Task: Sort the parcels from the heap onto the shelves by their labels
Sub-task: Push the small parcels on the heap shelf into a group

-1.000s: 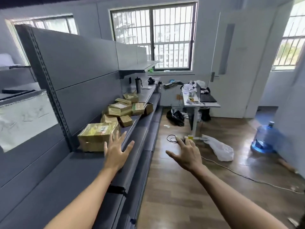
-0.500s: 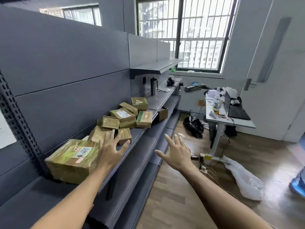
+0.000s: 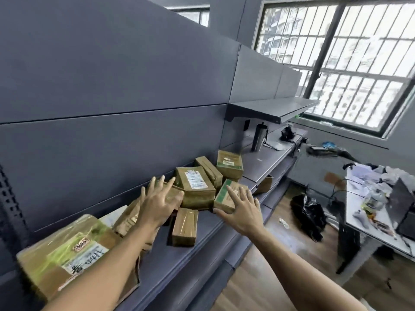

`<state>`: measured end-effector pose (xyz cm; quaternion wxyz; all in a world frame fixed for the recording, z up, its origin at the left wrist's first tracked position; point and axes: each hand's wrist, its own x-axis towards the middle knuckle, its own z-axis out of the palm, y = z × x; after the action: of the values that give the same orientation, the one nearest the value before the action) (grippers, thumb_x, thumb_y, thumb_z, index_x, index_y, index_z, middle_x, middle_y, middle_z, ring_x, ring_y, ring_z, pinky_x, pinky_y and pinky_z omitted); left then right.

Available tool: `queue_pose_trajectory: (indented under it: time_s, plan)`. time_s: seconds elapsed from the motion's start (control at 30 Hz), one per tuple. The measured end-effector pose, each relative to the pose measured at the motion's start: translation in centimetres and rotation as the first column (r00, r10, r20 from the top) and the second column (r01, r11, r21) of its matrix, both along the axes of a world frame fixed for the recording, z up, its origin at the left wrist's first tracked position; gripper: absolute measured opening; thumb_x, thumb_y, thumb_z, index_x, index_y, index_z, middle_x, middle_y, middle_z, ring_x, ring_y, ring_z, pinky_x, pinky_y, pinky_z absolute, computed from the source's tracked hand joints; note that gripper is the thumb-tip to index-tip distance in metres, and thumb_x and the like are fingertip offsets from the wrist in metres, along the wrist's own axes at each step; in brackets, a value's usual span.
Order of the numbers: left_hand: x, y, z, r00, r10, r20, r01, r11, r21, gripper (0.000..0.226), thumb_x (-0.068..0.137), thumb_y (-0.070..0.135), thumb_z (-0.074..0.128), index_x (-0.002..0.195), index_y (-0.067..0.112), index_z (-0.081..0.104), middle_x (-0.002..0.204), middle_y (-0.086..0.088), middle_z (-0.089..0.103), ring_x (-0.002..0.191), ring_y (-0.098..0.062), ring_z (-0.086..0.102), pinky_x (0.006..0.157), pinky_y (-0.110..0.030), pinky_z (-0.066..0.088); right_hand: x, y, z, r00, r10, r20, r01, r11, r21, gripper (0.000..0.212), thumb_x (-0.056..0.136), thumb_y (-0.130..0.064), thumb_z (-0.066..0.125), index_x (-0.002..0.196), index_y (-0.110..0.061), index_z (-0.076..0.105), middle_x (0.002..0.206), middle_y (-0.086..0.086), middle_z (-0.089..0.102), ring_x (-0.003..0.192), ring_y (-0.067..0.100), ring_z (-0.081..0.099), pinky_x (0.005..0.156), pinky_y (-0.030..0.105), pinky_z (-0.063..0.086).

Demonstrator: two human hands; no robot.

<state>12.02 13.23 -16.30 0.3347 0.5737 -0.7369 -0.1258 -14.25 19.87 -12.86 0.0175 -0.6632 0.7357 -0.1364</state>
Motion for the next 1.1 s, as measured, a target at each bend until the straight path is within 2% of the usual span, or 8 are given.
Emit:
queue_pose_trajectory:
  time_s: [0.13, 0.37, 0.47, 0.57, 0.67, 0.8, 0.93, 1.1]
  plan:
    - [1.2, -3.7, -0.9, 0.994, 0.107, -0.025, -0.105, 0.993, 0.048, 0.097, 0.073, 0.089, 0.013, 0.154, 0.040, 0.031, 0.167, 0.001, 0.018, 0.155, -0.017, 0.002, 0.123, -0.051, -0.003, -0.3, -6.4, -0.8, 0.997, 0.075, 0.034, -0.076, 0.997, 0.011, 0.099, 0.074, -0.094, 0.029, 0.158, -0.044, 0.009, 0.168, 0.010, 0.014, 0.155, 0.032, 0.008, 0.124, 0.053, 0.013]
    - [4.1, -5.5, -1.4, 0.924, 0.375, -0.075, -0.368, 0.925, 0.096, 0.098, 0.074, 0.084, 0.020, 0.154, 0.031, 0.035, 0.163, -0.003, 0.030, 0.152, -0.019, 0.020, 0.123, -0.044, 0.009, 1.0, -15.1, -3.3, 0.940, 0.287, 0.186, -0.292, 0.956, 0.001, 0.093, 0.082, -0.085, 0.041, 0.159, -0.039, 0.017, 0.167, 0.008, 0.020, 0.154, 0.027, 0.017, 0.123, 0.046, 0.021]
    - [4.8, -4.4, -1.5, 0.830, 0.520, -0.202, -0.498, 0.854, 0.152, 0.083, 0.085, 0.075, 0.041, 0.152, 0.027, 0.040, 0.156, -0.004, 0.043, 0.144, -0.023, 0.038, 0.118, -0.043, 0.030, 2.3, -17.8, -4.1, 0.889, 0.396, 0.231, -0.403, 0.915, -0.019, 0.089, 0.083, -0.081, 0.046, 0.157, -0.036, 0.023, 0.166, 0.007, 0.025, 0.154, 0.025, 0.020, 0.122, 0.043, 0.024]
    - [4.7, -2.1, -1.8, 0.741, 0.638, -0.211, -0.609, 0.770, 0.191, 0.078, 0.085, 0.075, 0.044, 0.149, 0.031, 0.042, 0.151, -0.001, 0.049, 0.139, -0.023, 0.044, 0.113, -0.044, 0.037, 4.3, -19.4, -4.3, 0.812, 0.528, 0.248, -0.541, 0.841, -0.014, 0.090, 0.082, -0.083, 0.040, 0.156, -0.034, 0.026, 0.163, 0.007, 0.031, 0.153, 0.026, 0.021, 0.122, 0.045, 0.024]
    - [4.9, 0.6, -1.3, 0.661, 0.724, -0.197, -0.705, 0.689, 0.167, 0.069, 0.089, 0.072, 0.046, 0.147, 0.033, 0.044, 0.152, 0.003, 0.045, 0.141, -0.017, 0.039, 0.115, -0.041, 0.034, 7.1, -20.0, -4.6, 0.716, 0.632, 0.296, -0.649, 0.759, -0.050, 0.098, 0.073, -0.090, 0.031, 0.155, -0.038, 0.027, 0.161, 0.004, 0.035, 0.152, 0.024, 0.024, 0.120, 0.046, 0.028]
    - [6.2, 5.2, 0.7, 0.557, 0.806, -0.201, -0.804, 0.584, 0.116, 0.072, 0.086, 0.072, 0.045, 0.143, 0.028, 0.049, 0.150, 0.002, 0.046, 0.142, -0.015, 0.037, 0.115, -0.034, 0.029, 11.1, -18.1, -3.9, 0.592, 0.767, 0.247, -0.758, 0.634, -0.153, 0.088, 0.080, -0.081, 0.038, 0.154, -0.035, 0.033, 0.161, 0.007, 0.034, 0.151, 0.025, 0.025, 0.122, 0.045, 0.024]
    - [7.7, 10.9, 2.0, 0.377, 0.905, -0.197, -0.902, 0.407, 0.142, 0.054, 0.097, 0.054, 0.053, 0.144, 0.027, 0.049, 0.151, 0.000, 0.045, 0.143, -0.019, 0.036, 0.119, -0.046, 0.027, 15.6, -14.7, -3.9, 0.444, 0.862, 0.244, -0.842, 0.495, -0.215, 0.093, 0.077, -0.083, 0.033, 0.152, -0.029, 0.041, 0.155, 0.012, 0.044, 0.147, 0.031, 0.036, 0.119, 0.049, 0.030]
    - [9.0, 16.5, 0.4, 0.220, 0.952, -0.212, -0.920, 0.274, 0.280, 0.060, 0.097, 0.061, 0.048, 0.147, 0.028, 0.045, 0.155, -0.002, 0.044, 0.145, -0.024, 0.035, 0.119, -0.052, 0.024, 18.3, -11.2, -4.7, 0.347, 0.902, 0.257, -0.918, 0.383, -0.105, 0.112, 0.066, -0.097, 0.014, 0.157, -0.034, 0.027, 0.163, 0.002, 0.032, 0.153, 0.022, 0.022, 0.123, 0.043, 0.018]
